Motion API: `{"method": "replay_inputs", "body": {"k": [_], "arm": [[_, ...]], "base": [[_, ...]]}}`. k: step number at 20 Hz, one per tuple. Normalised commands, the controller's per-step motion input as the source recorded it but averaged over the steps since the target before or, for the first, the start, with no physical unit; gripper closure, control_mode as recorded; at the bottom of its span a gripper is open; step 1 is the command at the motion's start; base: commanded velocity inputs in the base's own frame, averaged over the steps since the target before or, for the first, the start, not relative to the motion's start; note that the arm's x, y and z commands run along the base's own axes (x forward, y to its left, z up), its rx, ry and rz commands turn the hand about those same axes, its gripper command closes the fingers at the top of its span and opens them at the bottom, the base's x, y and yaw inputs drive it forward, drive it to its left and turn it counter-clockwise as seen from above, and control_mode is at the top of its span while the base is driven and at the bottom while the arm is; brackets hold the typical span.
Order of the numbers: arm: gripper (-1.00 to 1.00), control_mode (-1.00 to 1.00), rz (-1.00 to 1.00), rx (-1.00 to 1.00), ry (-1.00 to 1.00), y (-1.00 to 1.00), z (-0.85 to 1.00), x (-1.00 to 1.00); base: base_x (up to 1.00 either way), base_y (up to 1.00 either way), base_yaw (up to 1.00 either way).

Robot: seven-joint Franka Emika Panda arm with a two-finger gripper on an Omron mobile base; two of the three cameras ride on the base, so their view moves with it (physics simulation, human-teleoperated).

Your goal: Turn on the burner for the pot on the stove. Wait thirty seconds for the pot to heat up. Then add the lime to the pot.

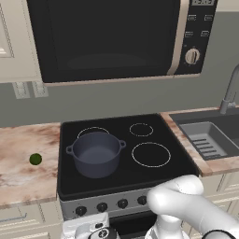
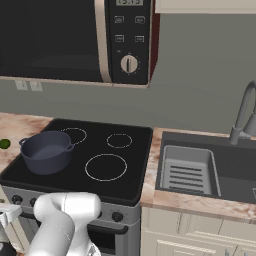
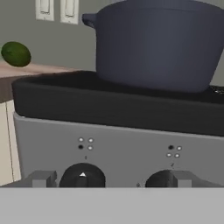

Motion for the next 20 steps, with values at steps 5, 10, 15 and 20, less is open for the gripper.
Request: {"method": "replay_inputs", "body": {"k": [5,10,15,20], "arm": [[-1.00,-1.00,0.01,-0.02,-0.10,0.00,-0.06,0.33],[-1.00,-1.00,0.00,0.00,-0.06,0.04,-0.24,0.24],[-1.00,-1.00,0.00,0.00,0.00,0.17,-0.25,0.01],[-1.00,-1.00,0.00,0.00,0.00,0.31,-0.17,0.00]], "base": [[0.00,0.00,0.00],[0.00,0.00,0.00],[0.00,0.00,0.00],[0.00,0.00,0.00]]}}
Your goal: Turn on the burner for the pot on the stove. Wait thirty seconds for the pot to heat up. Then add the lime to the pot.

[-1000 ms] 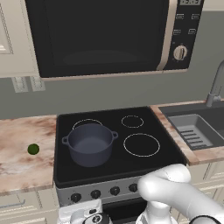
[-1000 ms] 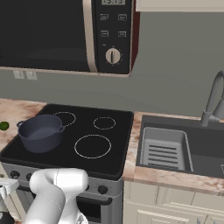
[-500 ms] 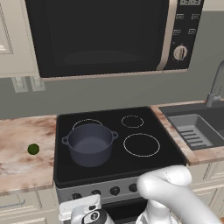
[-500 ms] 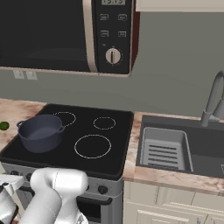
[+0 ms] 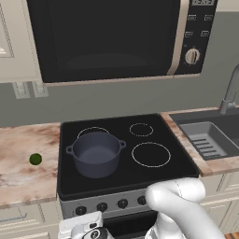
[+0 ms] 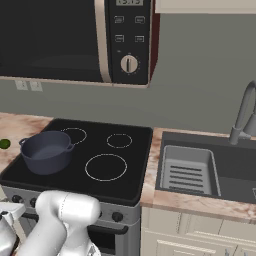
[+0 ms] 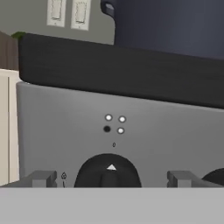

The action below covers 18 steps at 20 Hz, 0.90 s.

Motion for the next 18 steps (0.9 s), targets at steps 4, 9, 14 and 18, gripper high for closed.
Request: {"method": "replay_inputs", "body": {"k": [4,9,14,18], "arm": [[-1.00,-1.00,0.00,0.00,0.00,0.25,0.00,0.03],[-1.00,-1.00,-0.01,0.00,0.00,0.02,-0.01,0.06],[-1.00,-1.00,-0.01,0.00,0.00,0.00,-0.17,0.05],[-1.00,-1.00,-0.01,0.00,0.00,0.00,-0.23,0.06]], "base": [[0.00,0.00,0.00],[0.00,0.00,0.00],[0.00,0.00,0.00],[0.00,0.00,0.00]]}}
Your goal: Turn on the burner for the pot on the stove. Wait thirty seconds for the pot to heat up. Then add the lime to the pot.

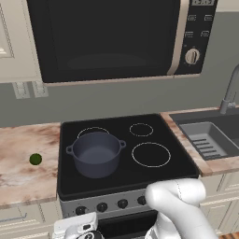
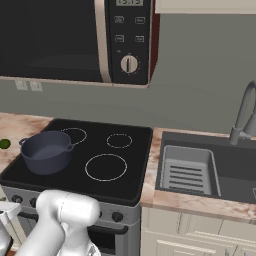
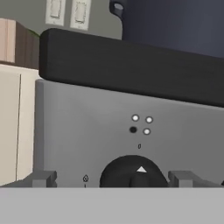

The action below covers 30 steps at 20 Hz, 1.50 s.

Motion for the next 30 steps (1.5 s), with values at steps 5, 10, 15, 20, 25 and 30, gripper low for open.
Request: {"method": "replay_inputs", "body": {"k": [5,10,15,20,25,30], "arm": [[-1.00,-1.00,-0.03,0.00,0.00,-0.07,-0.18,0.00],[-1.00,-1.00,-0.04,0.00,-0.02,-0.10,-0.13,-0.14],[-1.00,-1.00,-0.01,0.00,-0.09,-0.06,0.00,-0.38],[-1.00,-1.00,0.00,0.00,-0.10,0.00,0.00,-0.15],[-1.00,-1.00,0.00,0.01,-0.05,0.00,0.06,0.00],[-1.00,-1.00,0.00,0.03,0.00,-0.21,0.06,0.03]], "base": [[0.00,0.00,0.00],[0.00,0.00,0.00],[0.00,0.00,0.00],[0.00,0.00,0.00],[0.00,0.00,0.00],[0.00,0.00,0.00]]}}
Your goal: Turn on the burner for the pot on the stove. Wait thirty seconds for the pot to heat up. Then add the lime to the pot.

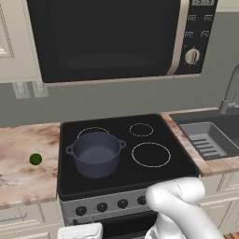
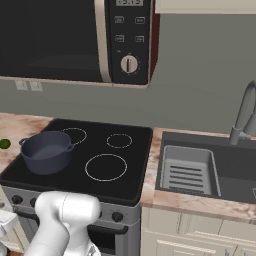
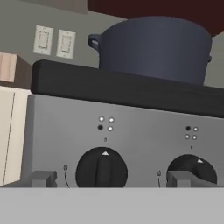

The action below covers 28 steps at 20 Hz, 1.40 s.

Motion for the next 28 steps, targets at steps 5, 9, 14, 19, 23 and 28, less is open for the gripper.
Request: {"method": "replay_inputs", "body": {"k": [5,9,14,19,23,28], "arm": [[-1.00,-1.00,0.00,0.02,0.04,-0.22,0.00,0.43],[-1.00,-1.00,0.00,0.00,0.07,-0.17,0.00,0.57],[-1.00,-1.00,0.00,0.00,0.00,0.15,-0.07,0.32],[-1.00,-1.00,0.00,0.00,-0.01,0.50,-0.10,0.01],[-1.00,-1.00,0.00,0.00,-0.01,0.00,0.00,0.06],[-1.00,-1.00,0.00,0.00,0.00,-0.12,0.00,0.03]], "base": [[0.00,0.00,0.00],[0.00,0.00,0.00],[0.00,0.00,0.00],[0.00,0.00,0.00],[0.00,0.00,0.00],[0.00,0.00,0.00]]}}
